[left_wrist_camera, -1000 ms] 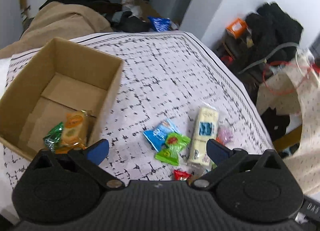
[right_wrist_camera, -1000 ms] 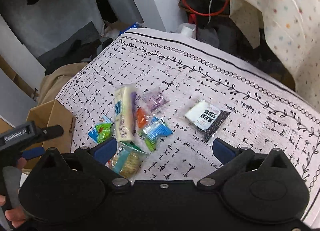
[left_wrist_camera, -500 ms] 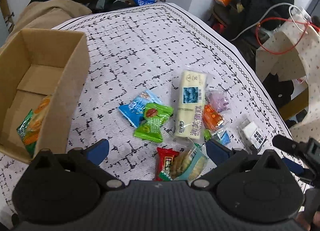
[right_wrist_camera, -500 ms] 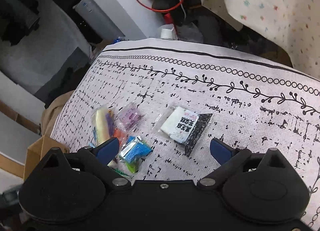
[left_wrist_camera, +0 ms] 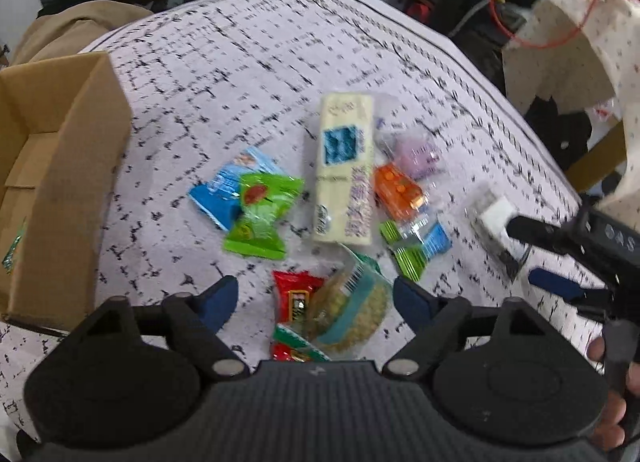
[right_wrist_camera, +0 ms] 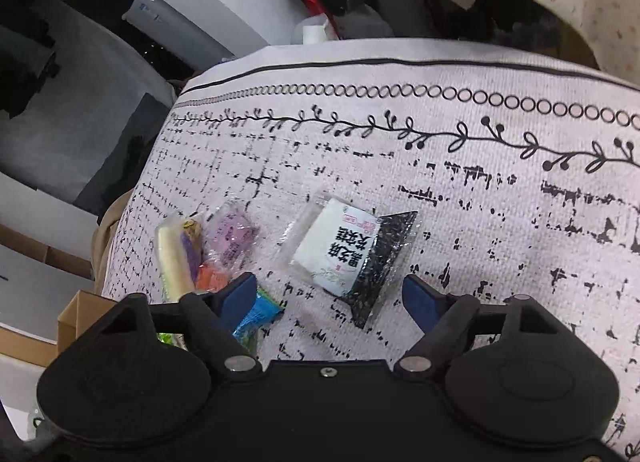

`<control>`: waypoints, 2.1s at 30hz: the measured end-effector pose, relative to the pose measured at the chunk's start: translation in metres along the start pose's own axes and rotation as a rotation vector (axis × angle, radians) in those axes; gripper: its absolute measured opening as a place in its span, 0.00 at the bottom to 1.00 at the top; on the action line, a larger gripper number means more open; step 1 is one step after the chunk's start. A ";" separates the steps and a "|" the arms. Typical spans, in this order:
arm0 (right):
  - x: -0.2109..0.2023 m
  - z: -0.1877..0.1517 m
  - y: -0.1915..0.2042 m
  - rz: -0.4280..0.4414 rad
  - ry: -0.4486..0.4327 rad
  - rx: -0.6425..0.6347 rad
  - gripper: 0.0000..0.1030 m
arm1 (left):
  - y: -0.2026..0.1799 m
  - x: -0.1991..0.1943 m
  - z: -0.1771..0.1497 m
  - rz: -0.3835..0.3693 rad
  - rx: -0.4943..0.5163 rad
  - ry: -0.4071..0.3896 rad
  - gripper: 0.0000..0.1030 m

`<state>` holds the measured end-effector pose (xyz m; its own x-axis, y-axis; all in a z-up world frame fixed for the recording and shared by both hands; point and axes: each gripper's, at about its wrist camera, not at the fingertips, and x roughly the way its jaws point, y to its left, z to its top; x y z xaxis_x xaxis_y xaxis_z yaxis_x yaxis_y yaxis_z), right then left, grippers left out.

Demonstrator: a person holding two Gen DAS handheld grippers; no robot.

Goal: Organize snacks
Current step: 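Grasp the clear cracker packet with the left tool while the right tool grasps the black-and-white packet, then carry the cracker packet with the left tool while the right tool carries the black-and-white packet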

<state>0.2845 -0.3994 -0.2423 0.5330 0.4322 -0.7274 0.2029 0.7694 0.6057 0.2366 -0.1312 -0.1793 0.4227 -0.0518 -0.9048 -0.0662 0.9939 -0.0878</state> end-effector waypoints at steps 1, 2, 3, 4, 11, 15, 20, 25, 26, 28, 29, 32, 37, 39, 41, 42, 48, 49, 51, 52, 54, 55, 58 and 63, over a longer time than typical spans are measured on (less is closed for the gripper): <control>0.002 0.001 -0.001 0.005 0.000 0.008 0.74 | -0.003 0.002 -0.001 0.001 0.012 0.007 0.78; 0.004 0.002 -0.002 0.010 -0.004 0.010 0.74 | -0.006 0.005 -0.002 0.006 0.023 0.015 0.76; 0.005 0.002 -0.002 0.014 -0.008 0.007 0.73 | -0.008 0.008 -0.003 0.011 0.030 0.024 0.75; 0.006 0.003 -0.002 0.015 -0.012 0.003 0.73 | -0.010 0.011 -0.004 0.015 0.033 0.031 0.72; 0.011 0.005 -0.004 0.025 -0.021 0.000 0.70 | -0.024 0.027 -0.004 0.053 0.086 0.060 0.64; 0.017 0.011 -0.005 0.023 -0.036 0.010 0.45 | -0.032 0.027 -0.005 0.049 0.105 0.056 0.50; 0.025 0.018 -0.009 0.048 -0.039 0.060 0.18 | -0.035 0.010 0.003 0.046 0.119 0.039 0.32; 0.018 0.017 -0.003 0.084 -0.049 0.036 0.08 | -0.032 -0.011 0.012 0.048 0.097 0.001 0.29; 0.016 0.017 -0.002 0.097 -0.054 0.039 0.07 | -0.032 -0.015 0.013 0.048 0.094 -0.005 0.28; 0.011 0.017 0.001 0.120 -0.067 0.035 0.05 | -0.031 -0.021 0.015 0.046 0.088 -0.022 0.28; 0.008 0.016 0.003 0.130 -0.077 0.027 0.05 | -0.031 -0.025 0.016 0.043 0.085 -0.031 0.27; 0.002 0.015 0.008 0.176 -0.076 0.027 0.05 | -0.027 -0.034 0.019 0.045 0.073 -0.059 0.27; -0.004 0.017 0.017 0.248 -0.087 0.021 0.03 | -0.017 -0.051 0.024 0.058 0.041 -0.099 0.27; -0.006 0.017 0.022 0.276 -0.097 0.015 0.02 | -0.012 -0.059 0.027 0.065 0.029 -0.116 0.27; -0.008 0.017 0.029 0.300 -0.106 0.003 0.02 | -0.007 -0.067 0.031 0.070 0.015 -0.134 0.27; -0.008 0.017 0.032 0.315 -0.107 0.002 0.02 | -0.004 -0.071 0.033 0.073 0.009 -0.142 0.27; -0.008 0.013 0.056 0.395 -0.099 -0.027 0.02 | 0.016 -0.093 0.044 0.097 -0.033 -0.191 0.27; -0.007 0.013 0.061 0.406 -0.098 -0.033 0.02 | 0.020 -0.096 0.047 0.101 -0.042 -0.198 0.27; -0.006 0.011 0.070 0.424 -0.092 -0.046 0.02 | 0.028 -0.103 0.050 0.107 -0.057 -0.209 0.27; -0.004 0.010 0.075 0.430 -0.088 -0.050 0.02 | 0.033 -0.107 0.052 0.113 -0.062 -0.218 0.27; -0.001 0.008 0.082 0.447 -0.077 -0.054 0.02 | 0.042 -0.114 0.055 0.127 -0.077 -0.232 0.27; 0.000 0.007 0.085 0.456 -0.072 -0.057 0.02 | 0.047 -0.116 0.056 0.131 -0.085 -0.238 0.27; 0.004 0.003 0.096 0.487 -0.060 -0.070 0.02 | 0.063 -0.125 0.059 0.146 -0.115 -0.254 0.27; 0.004 -0.003 0.113 0.548 -0.053 -0.089 0.02 | 0.093 -0.136 0.065 0.173 -0.172 -0.276 0.27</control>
<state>0.3075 -0.3094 -0.1774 0.5821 0.7577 -0.2951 -0.1844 0.4765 0.8596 0.2321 -0.0256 -0.0376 0.6185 0.1667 -0.7679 -0.2988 0.9537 -0.0335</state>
